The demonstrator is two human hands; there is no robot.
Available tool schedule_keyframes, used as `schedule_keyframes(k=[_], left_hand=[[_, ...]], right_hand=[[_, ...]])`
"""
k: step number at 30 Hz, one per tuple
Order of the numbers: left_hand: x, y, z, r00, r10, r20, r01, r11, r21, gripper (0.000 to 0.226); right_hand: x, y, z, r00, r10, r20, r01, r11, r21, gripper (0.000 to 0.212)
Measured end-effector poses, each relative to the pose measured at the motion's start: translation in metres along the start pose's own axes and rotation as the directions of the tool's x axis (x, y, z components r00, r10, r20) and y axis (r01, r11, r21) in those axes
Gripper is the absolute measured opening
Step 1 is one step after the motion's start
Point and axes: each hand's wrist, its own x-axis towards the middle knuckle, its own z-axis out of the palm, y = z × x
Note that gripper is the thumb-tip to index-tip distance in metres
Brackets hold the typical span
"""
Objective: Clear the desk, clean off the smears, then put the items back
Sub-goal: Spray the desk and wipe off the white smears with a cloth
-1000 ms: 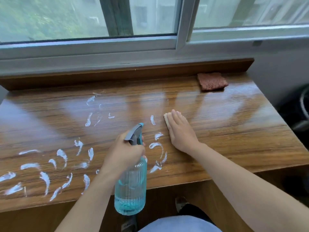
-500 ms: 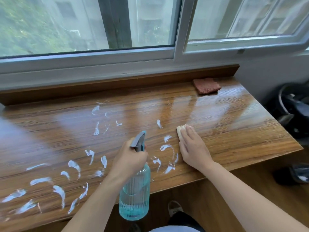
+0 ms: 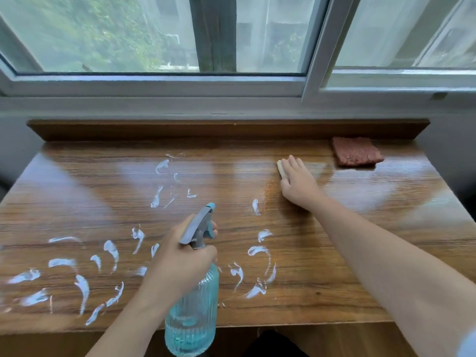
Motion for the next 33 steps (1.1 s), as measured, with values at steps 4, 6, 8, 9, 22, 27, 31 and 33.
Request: schedule_keyframes(k=[4, 6, 8, 9, 22, 27, 31, 33], left_hand=[[0.005, 0.004, 0.01, 0.999, 0.019, -0.026, -0.02, 1.0, -0.02, 0.031], [0.006, 0.006, 0.016, 0.999, 0.023, -0.025, -0.024, 0.999, -0.033, 0.03], [0.007, 0.005, 0.02, 1.0, 0.024, -0.018, -0.025, 0.999, -0.039, 0.03], [0.007, 0.005, 0.022, 1.0, 0.025, -0.016, -0.025, 0.999, -0.034, 0.031], [0.0, -0.002, 0.018, 0.999, -0.008, -0.038, 0.007, 1.0, -0.011, 0.035], [-0.006, -0.002, 0.012, 0.999, 0.004, -0.049, -0.004, 1.0, 0.007, 0.037], [-0.01, 0.002, 0.009, 0.999, 0.017, -0.047, -0.017, 1.0, -0.009, 0.037], [-0.01, 0.003, 0.007, 0.999, 0.018, -0.048, -0.019, 1.0, -0.023, 0.037]], right_hand=[[-0.032, -0.016, 0.013, 0.91, -0.415, 0.011, 0.415, 0.909, -0.045, 0.048], [-0.067, -0.019, 0.02, 0.786, -0.606, 0.122, 0.614, 0.788, -0.045, 0.051], [-0.081, -0.017, 0.018, 0.724, -0.655, 0.219, 0.671, 0.742, 0.002, 0.054], [-0.075, -0.011, 0.015, 0.706, -0.666, 0.242, 0.683, 0.73, 0.015, 0.055], [-0.047, -0.043, 0.029, 0.79, -0.601, 0.121, 0.612, 0.786, -0.087, 0.06], [-0.082, -0.022, 0.013, 0.619, -0.719, 0.316, 0.761, 0.649, -0.012, 0.057], [-0.02, -0.02, 0.004, 0.839, -0.52, 0.163, 0.542, 0.826, -0.154, 0.053], [-0.005, -0.032, 0.007, 0.933, -0.355, 0.059, 0.36, 0.923, -0.133, 0.047]])
